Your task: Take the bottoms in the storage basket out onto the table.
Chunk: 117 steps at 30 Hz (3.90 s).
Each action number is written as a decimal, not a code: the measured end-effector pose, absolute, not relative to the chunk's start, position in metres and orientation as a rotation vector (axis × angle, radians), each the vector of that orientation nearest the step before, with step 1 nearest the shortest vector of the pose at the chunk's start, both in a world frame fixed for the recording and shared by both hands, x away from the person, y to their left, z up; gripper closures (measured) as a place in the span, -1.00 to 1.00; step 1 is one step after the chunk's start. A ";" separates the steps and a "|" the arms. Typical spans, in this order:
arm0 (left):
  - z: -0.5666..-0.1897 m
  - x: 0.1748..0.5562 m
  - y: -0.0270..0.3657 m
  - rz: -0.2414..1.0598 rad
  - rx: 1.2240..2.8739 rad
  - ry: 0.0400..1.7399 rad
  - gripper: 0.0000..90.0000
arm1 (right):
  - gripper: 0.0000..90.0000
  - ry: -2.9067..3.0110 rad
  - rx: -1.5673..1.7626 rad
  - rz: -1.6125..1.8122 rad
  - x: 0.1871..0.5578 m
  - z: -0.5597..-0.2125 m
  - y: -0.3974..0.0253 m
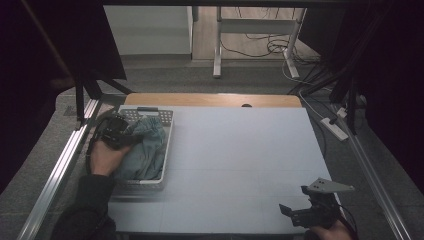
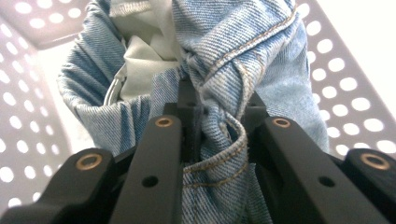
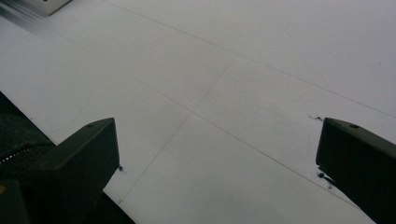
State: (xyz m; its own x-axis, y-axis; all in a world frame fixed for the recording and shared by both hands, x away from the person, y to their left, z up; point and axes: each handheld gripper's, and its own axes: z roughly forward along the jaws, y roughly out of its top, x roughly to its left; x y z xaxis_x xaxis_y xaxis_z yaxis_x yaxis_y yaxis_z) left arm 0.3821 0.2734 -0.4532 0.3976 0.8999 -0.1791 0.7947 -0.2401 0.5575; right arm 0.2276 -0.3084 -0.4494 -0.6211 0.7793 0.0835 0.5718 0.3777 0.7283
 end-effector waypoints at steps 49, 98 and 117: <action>-0.286 0.379 0.271 0.249 1.898 1.134 0.69 | -1.00 2.390 1.202 1.062 0.230 -0.451 -0.306; -0.186 0.391 0.182 0.136 1.797 0.805 0.69 | -1.00 2.381 1.195 1.071 0.228 -0.450 -0.308; -0.199 0.397 0.124 0.072 1.865 0.710 0.68 | -1.00 2.373 1.187 1.077 0.227 -0.449 -0.308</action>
